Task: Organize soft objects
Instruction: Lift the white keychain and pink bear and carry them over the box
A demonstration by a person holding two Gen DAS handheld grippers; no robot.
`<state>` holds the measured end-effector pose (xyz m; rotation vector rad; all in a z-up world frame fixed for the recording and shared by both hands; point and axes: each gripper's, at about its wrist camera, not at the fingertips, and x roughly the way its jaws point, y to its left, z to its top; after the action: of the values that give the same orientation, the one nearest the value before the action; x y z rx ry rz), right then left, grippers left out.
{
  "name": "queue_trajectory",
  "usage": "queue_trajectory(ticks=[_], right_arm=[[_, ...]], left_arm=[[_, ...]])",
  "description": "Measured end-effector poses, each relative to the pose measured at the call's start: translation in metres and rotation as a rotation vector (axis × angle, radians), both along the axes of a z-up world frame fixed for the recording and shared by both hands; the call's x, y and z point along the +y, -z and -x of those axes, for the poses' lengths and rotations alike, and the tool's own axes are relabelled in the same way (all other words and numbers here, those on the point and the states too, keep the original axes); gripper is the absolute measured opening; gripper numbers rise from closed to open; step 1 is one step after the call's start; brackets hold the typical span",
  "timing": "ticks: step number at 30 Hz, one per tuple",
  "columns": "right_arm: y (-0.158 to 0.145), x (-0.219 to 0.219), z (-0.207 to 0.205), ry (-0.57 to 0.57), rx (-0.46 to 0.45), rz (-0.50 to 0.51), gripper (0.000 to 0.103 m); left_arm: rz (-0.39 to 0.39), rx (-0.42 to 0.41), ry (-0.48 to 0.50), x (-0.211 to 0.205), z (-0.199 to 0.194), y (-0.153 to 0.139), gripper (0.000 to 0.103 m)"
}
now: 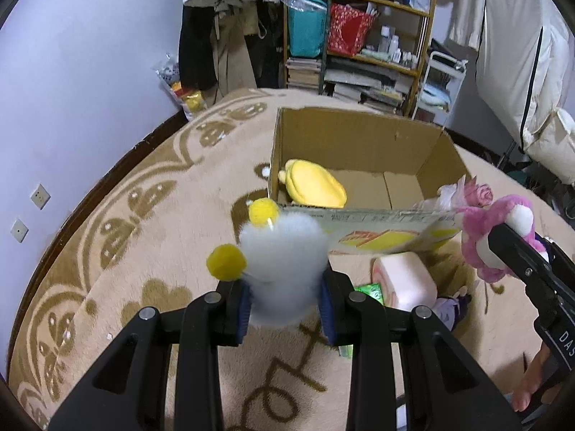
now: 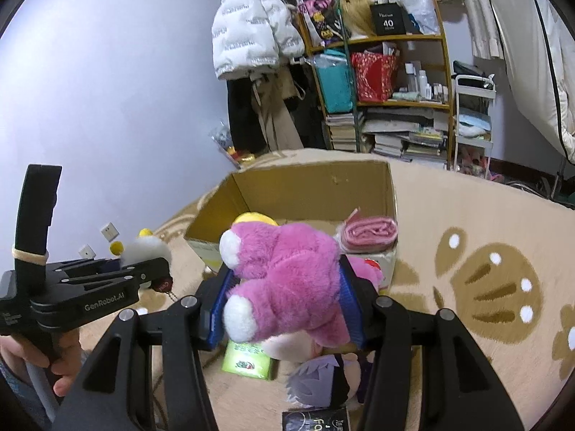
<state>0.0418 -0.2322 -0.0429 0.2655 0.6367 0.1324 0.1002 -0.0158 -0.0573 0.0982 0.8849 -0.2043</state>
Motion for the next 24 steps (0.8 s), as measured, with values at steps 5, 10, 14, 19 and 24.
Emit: queue_trajectory(ticks=[5,10,14,19,24], right_arm=[[-0.019,-0.001,0.005,-0.010,-0.062,-0.004,0.055],[-0.039,-0.004,0.006,-0.004,-0.130,0.002,0.055],[-0.054,-0.008,0.002,-0.001,-0.185,0.002,0.055],[-0.065,-0.010,-0.013,-0.006,-0.228,0.019,0.055],[-0.067,-0.015,-0.030,-0.001,-0.243,0.020,0.056]], left_arm=[[-0.012,-0.085,-0.001,-0.001,0.009,-0.020,0.030],[-0.013,-0.182,0.013,-0.006,0.017,-0.042,0.030],[-0.010,-0.237,0.023,-0.010,0.015,-0.054,0.030],[-0.007,-0.302,0.048,-0.019,0.006,-0.069,0.030],[0.014,-0.349,0.055,-0.029,-0.011,-0.084,0.030]])
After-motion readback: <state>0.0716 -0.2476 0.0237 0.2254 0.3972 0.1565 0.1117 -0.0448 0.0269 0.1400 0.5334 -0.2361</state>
